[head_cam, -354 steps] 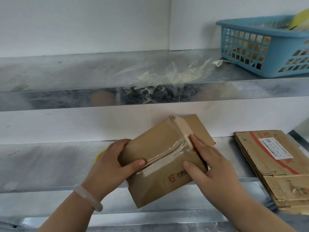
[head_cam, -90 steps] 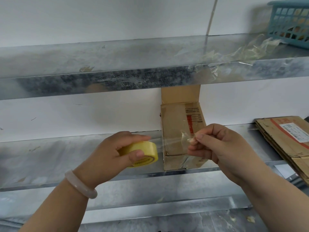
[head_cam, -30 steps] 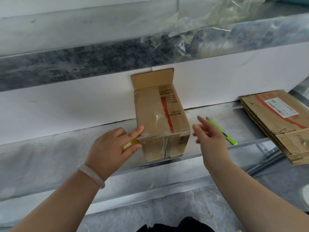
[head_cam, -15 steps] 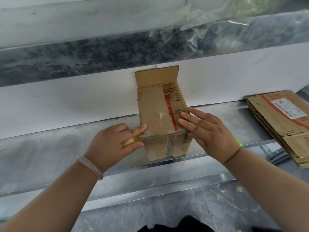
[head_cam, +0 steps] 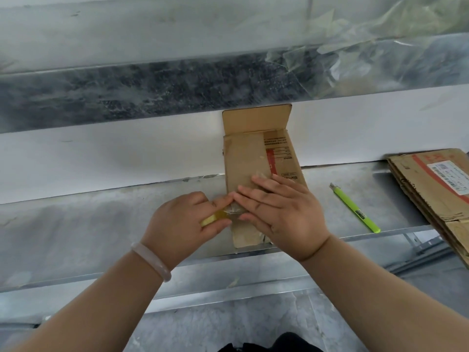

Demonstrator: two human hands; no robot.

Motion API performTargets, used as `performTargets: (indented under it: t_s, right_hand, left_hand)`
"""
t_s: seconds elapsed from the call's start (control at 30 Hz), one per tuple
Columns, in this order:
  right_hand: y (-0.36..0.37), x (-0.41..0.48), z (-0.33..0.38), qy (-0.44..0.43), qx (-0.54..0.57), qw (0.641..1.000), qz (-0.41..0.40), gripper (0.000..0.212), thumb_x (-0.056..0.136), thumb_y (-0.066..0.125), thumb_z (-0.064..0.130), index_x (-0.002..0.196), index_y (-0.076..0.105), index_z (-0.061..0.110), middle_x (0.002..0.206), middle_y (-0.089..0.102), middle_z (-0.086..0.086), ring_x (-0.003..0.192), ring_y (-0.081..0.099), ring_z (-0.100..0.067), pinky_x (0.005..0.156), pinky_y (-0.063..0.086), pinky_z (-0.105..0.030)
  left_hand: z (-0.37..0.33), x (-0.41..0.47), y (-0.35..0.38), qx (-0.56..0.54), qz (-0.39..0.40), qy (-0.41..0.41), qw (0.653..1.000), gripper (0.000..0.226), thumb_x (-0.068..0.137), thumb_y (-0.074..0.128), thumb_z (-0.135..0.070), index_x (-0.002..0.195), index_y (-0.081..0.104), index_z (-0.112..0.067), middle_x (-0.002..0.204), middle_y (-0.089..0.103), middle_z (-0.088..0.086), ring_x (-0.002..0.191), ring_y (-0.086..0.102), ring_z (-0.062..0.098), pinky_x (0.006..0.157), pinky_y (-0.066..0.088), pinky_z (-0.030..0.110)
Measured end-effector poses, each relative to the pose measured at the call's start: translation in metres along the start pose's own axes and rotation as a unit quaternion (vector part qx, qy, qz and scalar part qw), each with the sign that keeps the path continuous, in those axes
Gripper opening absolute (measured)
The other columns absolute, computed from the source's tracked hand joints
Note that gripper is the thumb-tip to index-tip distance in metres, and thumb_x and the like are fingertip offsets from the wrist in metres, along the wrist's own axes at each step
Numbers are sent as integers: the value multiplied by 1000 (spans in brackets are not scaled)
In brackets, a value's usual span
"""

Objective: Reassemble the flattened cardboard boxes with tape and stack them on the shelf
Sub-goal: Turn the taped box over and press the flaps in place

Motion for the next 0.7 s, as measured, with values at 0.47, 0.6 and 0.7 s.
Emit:
performTargets:
  t_s: [0.47, 0.6, 0.7]
  right_hand:
    - [-4, 1, -1, -14, 11, 1000, -5, 24, 94, 67, 37, 113, 74, 25, 121, 68, 9, 120, 61, -13, 96, 52, -41]
    - [-5, 1, -1, -14, 13, 1000, -4, 24, 93, 67, 37, 113, 74, 25, 121, 68, 9, 120, 61, -13, 95, 52, -42]
    - [-4, 1, -2, -12, 15, 1000, -2, 24, 93, 68, 36, 114, 74, 25, 122, 67, 9, 121, 60, -13, 95, 52, -42]
  left_hand:
    - [19, -7, -4, 0, 4, -8, 1000, 69, 84, 28, -77, 118, 68, -31, 72, 58, -10, 62, 57, 8, 55, 45, 21]
    - [30, -4, 17, 57, 132, -86, 986, 72, 76, 33, -83, 133, 50, -43, 99, 60, -12, 93, 60, 11, 74, 45, 26]
    - [33, -4, 21, 57, 150, -87, 983, 79, 69, 33, -87, 135, 46, -44, 101, 56, -15, 97, 57, 9, 75, 43, 24]
Point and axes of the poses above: each hand's wrist, its own x-axis towards the middle knuckle, its own y-axis out of the palm, z = x × y, the point moved 10 cm from there along x, towards the middle knuckle
